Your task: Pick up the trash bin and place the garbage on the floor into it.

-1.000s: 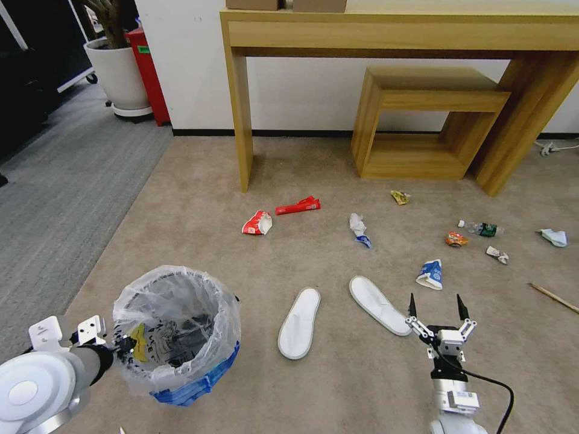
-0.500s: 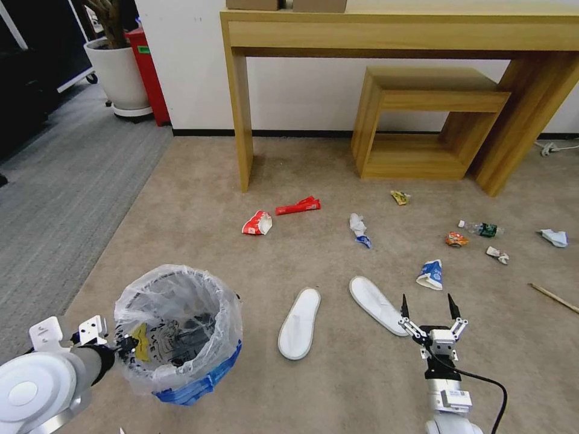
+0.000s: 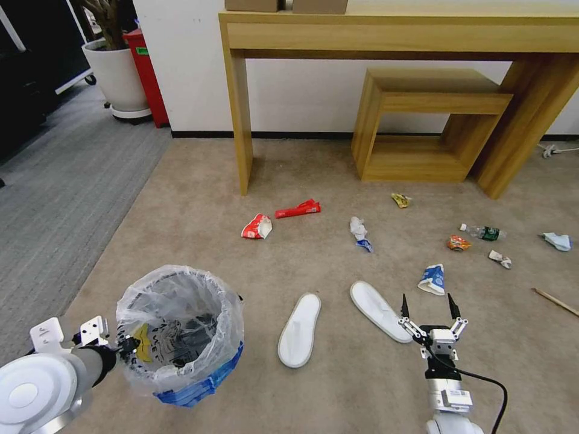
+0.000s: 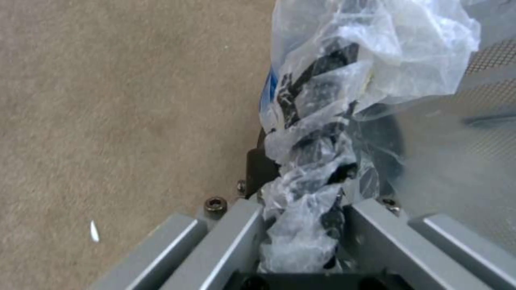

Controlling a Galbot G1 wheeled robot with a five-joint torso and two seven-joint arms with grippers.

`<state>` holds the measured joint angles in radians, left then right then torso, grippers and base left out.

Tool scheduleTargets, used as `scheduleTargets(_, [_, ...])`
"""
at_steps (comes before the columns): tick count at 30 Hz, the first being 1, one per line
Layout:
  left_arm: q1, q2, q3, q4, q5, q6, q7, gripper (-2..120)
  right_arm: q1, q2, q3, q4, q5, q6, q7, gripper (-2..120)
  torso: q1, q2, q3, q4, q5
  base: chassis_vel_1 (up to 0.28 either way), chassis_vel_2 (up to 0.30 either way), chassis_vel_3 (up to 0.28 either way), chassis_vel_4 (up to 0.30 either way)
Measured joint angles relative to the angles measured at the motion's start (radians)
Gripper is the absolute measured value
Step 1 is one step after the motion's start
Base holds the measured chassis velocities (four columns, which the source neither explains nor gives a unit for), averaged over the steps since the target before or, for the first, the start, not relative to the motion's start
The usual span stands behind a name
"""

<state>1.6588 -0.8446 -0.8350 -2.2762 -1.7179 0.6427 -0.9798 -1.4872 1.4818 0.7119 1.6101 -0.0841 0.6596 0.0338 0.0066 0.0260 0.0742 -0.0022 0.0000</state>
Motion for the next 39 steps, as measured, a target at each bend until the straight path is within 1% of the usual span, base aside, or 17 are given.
scheduleTargets(6, [0.002, 0.0, -0.004, -0.008, 0.0, 0.0, 0.001, 0, 0.009, -0.023, -0.015, 0.004, 0.019, -0.01, -0.001, 100, 0.0, 0.0, 0.0, -0.0001, 0.0, -0.038, 0.037, 0.047, -0.039])
scheduleTargets(10, [0.001, 0.002, -0.008, -0.009, 0.0, 0.0, 0.002, 0, 0.018, -0.103, -0.096, 0.076, 0.111, -0.139, 0.017, 100, 0.0, 0.0, 0.0, 0.0, 0.0001, 0.0, 0.0, 0.0, 0.0])
scheduleTargets(11, [0.001, 0.002, -0.008, -0.009, 0.0, 0.0, 0.002, 0, 0.018, -0.103, -0.096, 0.076, 0.111, -0.139, 0.017, 100, 0.0, 0.0, 0.0, 0.0, 0.0001, 0.0, 0.0, 0.0, 0.0])
scheduleTargets(13, [-0.007, 0.004, -0.008, -0.009, -0.001, -0.002, 0.002, 0, 0.031, -0.172, -0.151, 0.133, 0.198, -0.237, 0.033, 100, 0.0, 0.0, 0.0, 0.0001, 0.0002, 0.0, 0.0, 0.0, 0.0])
scheduleTargets(14, [-0.007, 0.004, -0.008, -0.009, -0.001, -0.002, 0.002, 0, 0.031, -0.172, -0.151, 0.133, 0.198, -0.237, 0.033, 100, 0.0, 0.0, 0.0, 0.0001, 0.0002, 0.0, 0.0, 0.0, 0.0])
scheduleTargets(18, [-0.003, 0.004, -0.015, -0.015, -0.001, -0.003, 0.003, 0, 0.051, -0.351, -0.226, 0.205, 0.361, -0.356, 0.056, 100, 0.0, 0.0, 0.0, -0.0001, -0.0001, 0.0, 0.0, 0.0, 0.0])
scheduleTargets(20, [-0.001, 0.003, -0.016, -0.017, 0.0, -0.004, 0.003, 0, 0.055, -0.374, -0.233, 0.209, 0.38, -0.365, 0.061, 100, 0.0, 0.0, 0.0, 0.0, 0.0, 0.0, 0.0, 0.0, 0.0])
scheduleTargets(22, [0.005, -0.007, -0.019, -0.024, 0.005, -0.003, 0.003, 0, 0.086, -0.465, -0.274, 0.228, 0.474, -0.42, 0.085, 100, 0.0, 0.0, 0.0, 0.0, 0.0001, 0.0, 0.0, 0.0, 0.0])
scheduleTargets(26, [0.013, -0.017, -0.022, -0.025, 0.019, -0.004, 0.004, 0, 0.151, -0.524, -0.335, 0.23, 0.561, -0.486, 0.125, 100, 0.0, 0.0, 0.0, 0.0, 0.0001, 0.0, 0.0, 0.0, 0.0])
scheduleTargets(27, [0.013, -0.017, -0.022, -0.025, 0.019, -0.004, 0.004, 0, 0.151, -0.524, -0.335, 0.23, 0.561, -0.486, 0.125, 100, 0.0, 0.0, 0.0, 0.0, 0.0001, 0.0, 0.0, 0.0, 0.0])
scheduleTargets(30, [0.019, -0.018, -0.032, -0.021, 0.023, -0.004, 0.004, 0, 0.226, -0.55, -0.416, 0.242, 0.686, -0.621, 0.191, 100, 0.0, 0.0, 0.0, -0.0002, 0.0001, 0.0, 0.0, 0.0, 0.0])
scheduleTargets(31, [0.019, -0.018, -0.032, -0.021, 0.023, -0.004, 0.004, 0, 0.226, -0.55, -0.416, 0.242, 0.686, -0.621, 0.191, 100, 0.0, 0.0, 0.0, -0.0002, 0.0001, 0.0, 0.0, 0.0, 0.0])
scheduleTargets(33, [0.022, -0.019, -0.042, -0.015, 0.024, -0.004, 0.005, 0, 0.314, -0.554, -0.493, 0.236, 0.831, -0.743, 0.247, 100, 0.0, 0.0, 0.0, 0.0, 0.0001, 0.0, 0.0, 0.0, 0.0])
scheduleTargets(34, [0.022, -0.019, -0.042, -0.015, 0.024, -0.004, 0.005, 0, 0.314, -0.554, -0.493, 0.236, 0.831, -0.743, 0.247, 100, 0.0, 0.0, 0.0, 0.0, 0.0001, 0.0, 0.0, 0.0, 0.0])
scheduleTargets(36, [0.029, -0.019, -0.049, -0.009, 0.027, -0.004, 0.005, 0, 0.396, -0.548, -0.561, 0.194, 0.919, -0.809, 0.291, 100, 0.0, 0.0, 0.0, 0.0002, -0.0002, 0.0, 0.0, 0.0, 0.0])
scheduleTargets(38, [0.032, -0.02, -0.052, -0.007, 0.028, -0.004, 0.005, 0, 0.42, -0.545, -0.583, 0.174, 0.933, -0.818, 0.298, 100, 0.0, 0.0, 0.0, 0.0002, -0.0001, 0.0, 0.0, 0.0, 0.0])
scheduleTargets(39, [0.036, -0.022, -0.062, 0.002, 0.029, -0.004, 0.005, 0, 0.487, -0.536, -0.649, 0.119, 0.976, -0.866, 0.324, 100, 0.0, 0.0, 0.0, 0.0, 0.0001, 0.0, 0.0, 0.0, 0.0])
